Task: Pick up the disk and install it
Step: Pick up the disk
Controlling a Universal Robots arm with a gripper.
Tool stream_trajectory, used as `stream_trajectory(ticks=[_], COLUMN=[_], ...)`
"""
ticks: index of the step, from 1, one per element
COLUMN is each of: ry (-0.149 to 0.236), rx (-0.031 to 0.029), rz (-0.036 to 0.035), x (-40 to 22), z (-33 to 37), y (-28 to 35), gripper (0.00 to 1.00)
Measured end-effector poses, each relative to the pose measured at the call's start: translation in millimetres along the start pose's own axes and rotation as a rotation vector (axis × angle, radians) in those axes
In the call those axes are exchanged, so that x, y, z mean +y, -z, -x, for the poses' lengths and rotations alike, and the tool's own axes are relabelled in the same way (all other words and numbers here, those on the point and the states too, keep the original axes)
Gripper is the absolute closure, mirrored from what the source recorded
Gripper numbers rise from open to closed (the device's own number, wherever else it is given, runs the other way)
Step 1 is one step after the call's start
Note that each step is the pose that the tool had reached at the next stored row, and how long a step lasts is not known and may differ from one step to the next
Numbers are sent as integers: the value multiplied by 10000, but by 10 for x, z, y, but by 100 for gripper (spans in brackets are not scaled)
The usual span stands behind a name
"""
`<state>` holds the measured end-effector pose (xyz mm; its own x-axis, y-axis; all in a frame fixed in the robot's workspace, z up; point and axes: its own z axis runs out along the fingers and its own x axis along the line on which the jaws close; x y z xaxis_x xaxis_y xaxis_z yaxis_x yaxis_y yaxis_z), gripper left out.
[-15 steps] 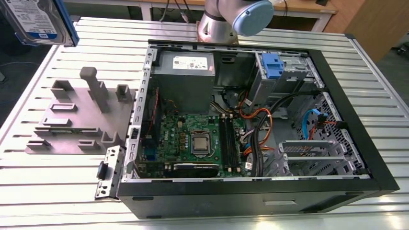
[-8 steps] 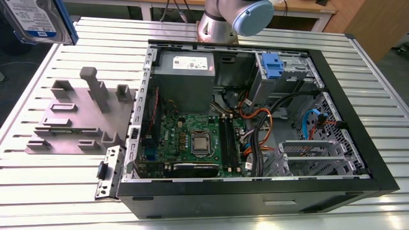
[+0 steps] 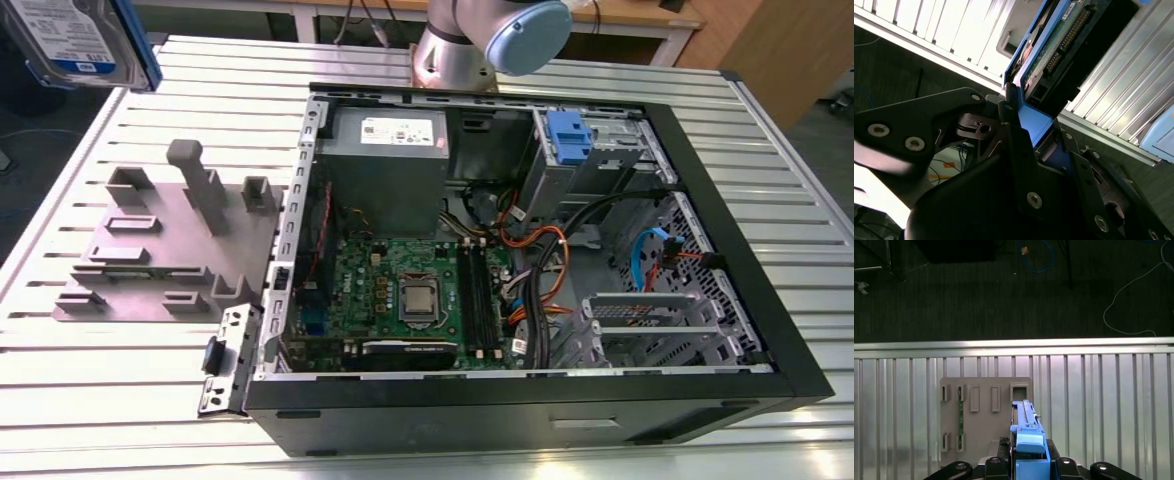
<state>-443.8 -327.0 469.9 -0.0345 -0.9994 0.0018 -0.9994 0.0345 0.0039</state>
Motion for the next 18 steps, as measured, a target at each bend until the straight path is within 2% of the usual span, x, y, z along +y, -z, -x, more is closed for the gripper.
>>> stream_trajectory(ticks=[18], ry=[0], rx=[0], rz=[0], x=[0], z=[0], y=[79], gripper=[64])
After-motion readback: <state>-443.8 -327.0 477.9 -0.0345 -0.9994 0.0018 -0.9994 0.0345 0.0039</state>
